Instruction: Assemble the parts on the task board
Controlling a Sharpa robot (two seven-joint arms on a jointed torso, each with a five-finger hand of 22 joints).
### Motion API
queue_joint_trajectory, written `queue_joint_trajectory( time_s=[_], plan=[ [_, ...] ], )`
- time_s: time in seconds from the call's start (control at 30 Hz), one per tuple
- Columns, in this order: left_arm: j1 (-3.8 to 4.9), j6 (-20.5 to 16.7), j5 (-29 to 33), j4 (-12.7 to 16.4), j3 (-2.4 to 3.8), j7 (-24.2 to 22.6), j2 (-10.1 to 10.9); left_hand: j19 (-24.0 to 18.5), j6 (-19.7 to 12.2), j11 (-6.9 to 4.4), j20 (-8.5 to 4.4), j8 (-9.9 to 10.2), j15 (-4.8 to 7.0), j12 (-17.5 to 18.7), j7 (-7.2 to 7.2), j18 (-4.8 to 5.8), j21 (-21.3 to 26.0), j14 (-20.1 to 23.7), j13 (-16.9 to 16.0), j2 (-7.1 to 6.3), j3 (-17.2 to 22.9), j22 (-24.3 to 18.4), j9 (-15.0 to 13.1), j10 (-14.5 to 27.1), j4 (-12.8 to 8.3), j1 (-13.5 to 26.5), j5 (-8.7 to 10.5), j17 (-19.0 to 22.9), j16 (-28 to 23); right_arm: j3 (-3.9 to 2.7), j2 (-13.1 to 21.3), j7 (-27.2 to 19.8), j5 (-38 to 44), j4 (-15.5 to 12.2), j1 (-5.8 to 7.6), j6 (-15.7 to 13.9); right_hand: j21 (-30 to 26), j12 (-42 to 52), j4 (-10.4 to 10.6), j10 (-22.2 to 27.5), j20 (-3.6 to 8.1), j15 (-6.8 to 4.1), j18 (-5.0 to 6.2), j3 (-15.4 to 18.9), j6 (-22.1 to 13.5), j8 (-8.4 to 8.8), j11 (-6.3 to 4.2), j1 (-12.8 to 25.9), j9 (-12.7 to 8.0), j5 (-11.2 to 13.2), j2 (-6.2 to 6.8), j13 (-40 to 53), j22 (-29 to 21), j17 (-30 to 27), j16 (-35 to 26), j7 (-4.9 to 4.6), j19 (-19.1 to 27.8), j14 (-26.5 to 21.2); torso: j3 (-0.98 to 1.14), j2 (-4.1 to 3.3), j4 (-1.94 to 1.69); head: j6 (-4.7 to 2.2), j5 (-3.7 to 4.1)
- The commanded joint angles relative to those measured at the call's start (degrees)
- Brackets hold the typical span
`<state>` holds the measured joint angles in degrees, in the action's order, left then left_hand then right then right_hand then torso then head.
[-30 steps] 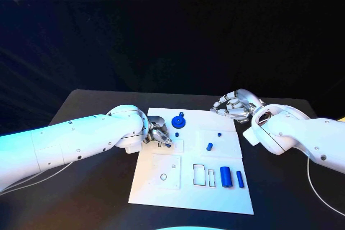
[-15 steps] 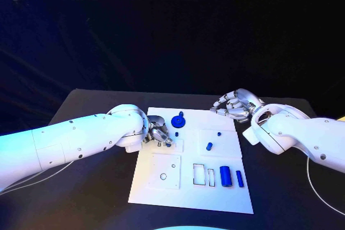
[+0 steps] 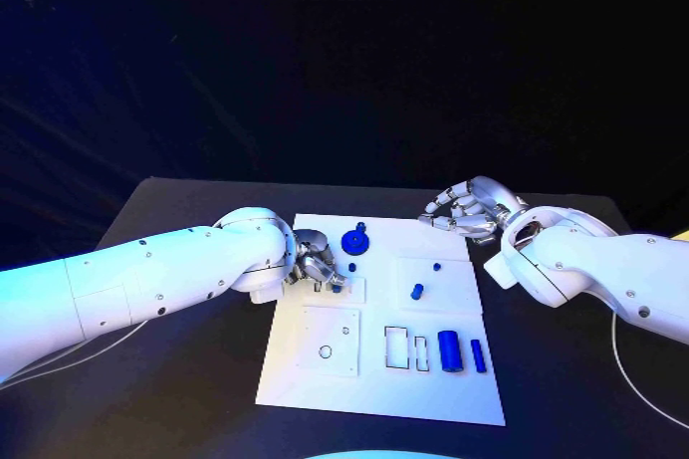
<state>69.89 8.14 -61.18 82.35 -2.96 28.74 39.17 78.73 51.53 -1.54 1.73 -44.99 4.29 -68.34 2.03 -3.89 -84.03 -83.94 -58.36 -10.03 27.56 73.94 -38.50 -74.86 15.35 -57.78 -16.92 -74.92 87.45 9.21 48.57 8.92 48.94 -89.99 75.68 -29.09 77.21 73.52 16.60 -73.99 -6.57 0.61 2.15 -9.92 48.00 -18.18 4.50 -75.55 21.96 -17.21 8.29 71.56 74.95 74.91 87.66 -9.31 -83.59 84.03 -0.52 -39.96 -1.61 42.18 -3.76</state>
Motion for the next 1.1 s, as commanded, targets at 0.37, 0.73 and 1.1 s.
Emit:
queue_joint_trajectory(
  time_s=[0.37, 0.73, 1.1],
  plan=[
    [-0.12, 0.95, -0.23, 0.3, 0.04, 0.32, 0.59, 0.69, 0.45, -0.1, 0.13, 0.4, 0.41, -1.1, 0.17, 0.49, -0.01, -5.23, -1.27, -0.87, -4.27, 0.58, -0.09, -0.86, 1.32, -1.57, 4.49, -12.3, 0.69, 0.0, 0.34, -0.53, 0.07, -0.08, -0.04, 1.33, -0.82, -0.42, 0.11, 0.37, 0.14, -0.25, 0.88, -0.07, -0.45, -0.45, 0.0, 1.27, -0.05, 0.42, -0.16, -0.3, 9.35, 10.41, -0.29, 0.11, 0.64, 4.69, -0.02, 0.02, 0.03, -0.04, 0.12],
    [0.13, -1.75, 2.65, 1.29, 2.05, 0.46, 1.91, 0.32, -1.49, 0.48, 0.38, 0.94, 0.01, 1.0, 0.86, 0.38, 0.23, -5.04, 1.53, -0.56, -5.83, 0.09, -0.21, 1.52, 1.32, -1.82, 4.82, -11.69, 0.28, 0.0, 0.5, -0.53, 0.07, 0.08, -0.04, 1.13, -1.04, -0.43, 0.15, 0.39, 0.14, -0.24, 0.93, 0.0, -0.54, -0.49, 0.0, 1.59, -0.08, 0.54, -0.2, -0.32, 9.27, 10.2, -0.42, 0.09, 0.75, 4.63, 0.02, 0.09, 0.02, -0.6, 0.36],
    [4.37, 1.79, 8.76, -3.84, 4.04, 0.26, 1.84, -4.14, -6.3, 2.54, 1.88, 2.82, -1.83, 5.46, 3.08, -0.86, 3.04, -3.52, 7.66, 0.08, -8.94, -5.72, 0.21, 8.4, 1.34, -2.96, 4.74, -8.03, -2.31, 0.0, 0.4, -0.53, 0.08, 0.36, -0.04, 1.32, -1.0, -0.41, -0.06, 0.38, 0.13, -0.24, 0.91, 0.28, -0.68, -0.63, 0.0, 1.85, -0.12, 0.71, 0.28, -0.32, 9.32, 10.17, -0.45, 0.12, 0.69, 4.63, 0.08, 0.07, 0.1, -1.33, 0.2]
  ],
)
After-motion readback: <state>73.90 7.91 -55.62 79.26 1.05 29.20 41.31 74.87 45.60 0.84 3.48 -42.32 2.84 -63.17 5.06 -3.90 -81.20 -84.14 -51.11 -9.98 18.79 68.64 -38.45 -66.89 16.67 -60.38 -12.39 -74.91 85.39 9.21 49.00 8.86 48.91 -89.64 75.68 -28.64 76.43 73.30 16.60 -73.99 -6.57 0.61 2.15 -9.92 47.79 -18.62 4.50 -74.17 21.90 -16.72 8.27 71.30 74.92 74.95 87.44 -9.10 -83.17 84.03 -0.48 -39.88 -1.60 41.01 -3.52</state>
